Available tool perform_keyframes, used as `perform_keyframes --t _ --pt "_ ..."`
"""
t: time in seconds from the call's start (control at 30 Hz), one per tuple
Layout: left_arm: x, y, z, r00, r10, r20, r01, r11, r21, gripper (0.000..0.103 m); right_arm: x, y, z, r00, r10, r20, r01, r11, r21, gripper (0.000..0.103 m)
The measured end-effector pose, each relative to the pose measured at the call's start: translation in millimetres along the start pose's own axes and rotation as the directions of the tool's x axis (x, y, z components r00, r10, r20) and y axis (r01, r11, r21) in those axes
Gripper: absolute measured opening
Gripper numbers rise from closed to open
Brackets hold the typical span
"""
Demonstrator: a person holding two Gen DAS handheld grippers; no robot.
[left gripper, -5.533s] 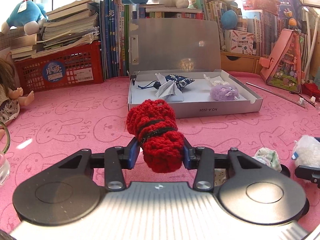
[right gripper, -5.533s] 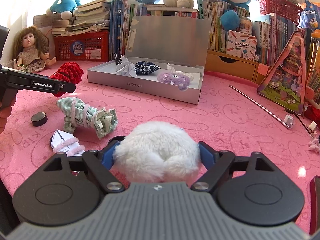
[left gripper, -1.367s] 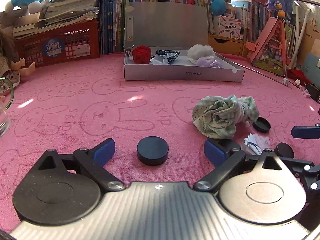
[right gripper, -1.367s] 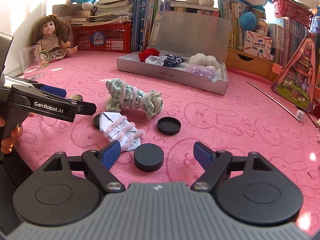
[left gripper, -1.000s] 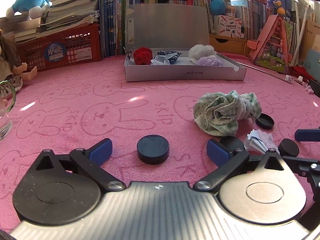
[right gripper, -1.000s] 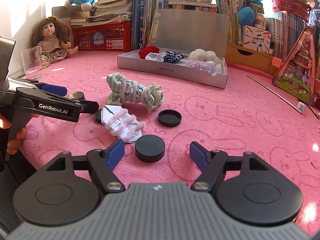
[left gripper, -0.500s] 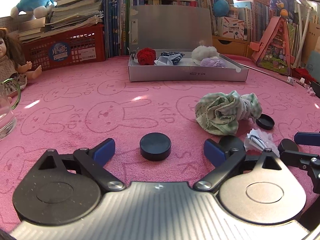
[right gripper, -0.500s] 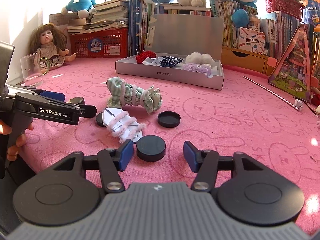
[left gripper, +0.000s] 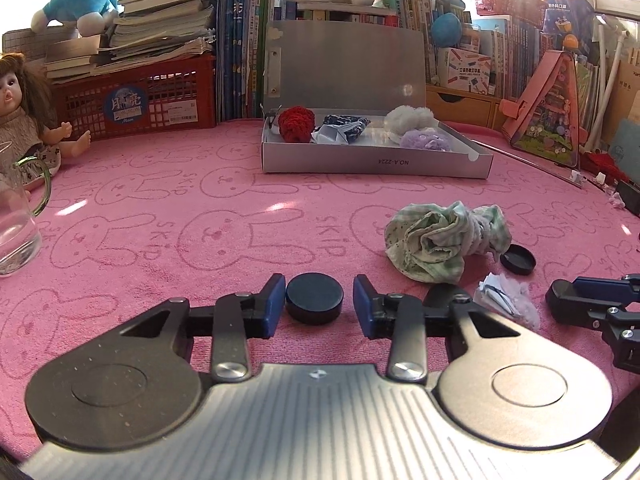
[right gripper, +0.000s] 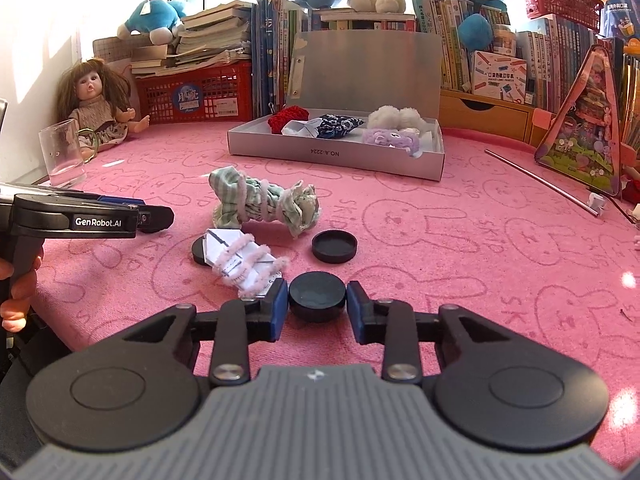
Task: Organize objects
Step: 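Close the left tool on a black puck while the right tool grasps another black puck, then lift the black pucks with both tools and turn toward the grey box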
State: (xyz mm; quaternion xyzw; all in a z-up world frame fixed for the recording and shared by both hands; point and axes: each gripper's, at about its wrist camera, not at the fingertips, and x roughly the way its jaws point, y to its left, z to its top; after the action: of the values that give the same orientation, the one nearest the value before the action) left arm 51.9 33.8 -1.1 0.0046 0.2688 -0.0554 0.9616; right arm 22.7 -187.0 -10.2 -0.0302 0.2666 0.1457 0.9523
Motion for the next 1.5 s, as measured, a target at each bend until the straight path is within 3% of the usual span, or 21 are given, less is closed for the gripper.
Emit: perform_keyframes --t 0.43,0.73,0.93,1.0,1.07,1.2,1.5 --pt "8 -2 -3 0.999 0.039 -0.004 -0.039 0.999 0.003 0.047 8 -16 1 0.998 -0.060 -0.006 0.060 0.994 0.086 0.042" --pt "8 -4 -5 0.999 0.050 0.015 -0.050 0.999 -0.001 0.048 10 -8 -3 0.996 -0.092 0.008 0.092 0.994 0.064 0.044" --pt "9 -7 -8 0.998 0.049 0.029 -0.049 0.999 -0.006 0.057 9 -4 -5 0.992 -0.123 0.018 0.121 0.991 0.058 0.051" --pt "9 -8 -8 0.999 0.032 0.031 -0.032 0.999 -0.009 0.066 9 -4 -6 0.992 -0.128 0.021 0.126 0.990 0.062 0.052" --pt "10 -11 -8 0.999 0.016 0.029 -0.016 1.000 -0.008 0.083 9 -4 -6 0.991 -0.131 0.023 0.129 0.989 0.068 0.052" --pt "11 -20 -10 0.999 0.032 0.032 -0.032 0.999 0.017 0.086 8 -2 -6 0.990 -0.137 0.021 0.136 0.988 0.073 0.052" --pt "15 -11 -10 0.998 0.019 0.056 -0.016 0.999 -0.040 0.096 8 -4 -7 0.989 -0.143 0.032 0.139 0.984 0.107 0.052"
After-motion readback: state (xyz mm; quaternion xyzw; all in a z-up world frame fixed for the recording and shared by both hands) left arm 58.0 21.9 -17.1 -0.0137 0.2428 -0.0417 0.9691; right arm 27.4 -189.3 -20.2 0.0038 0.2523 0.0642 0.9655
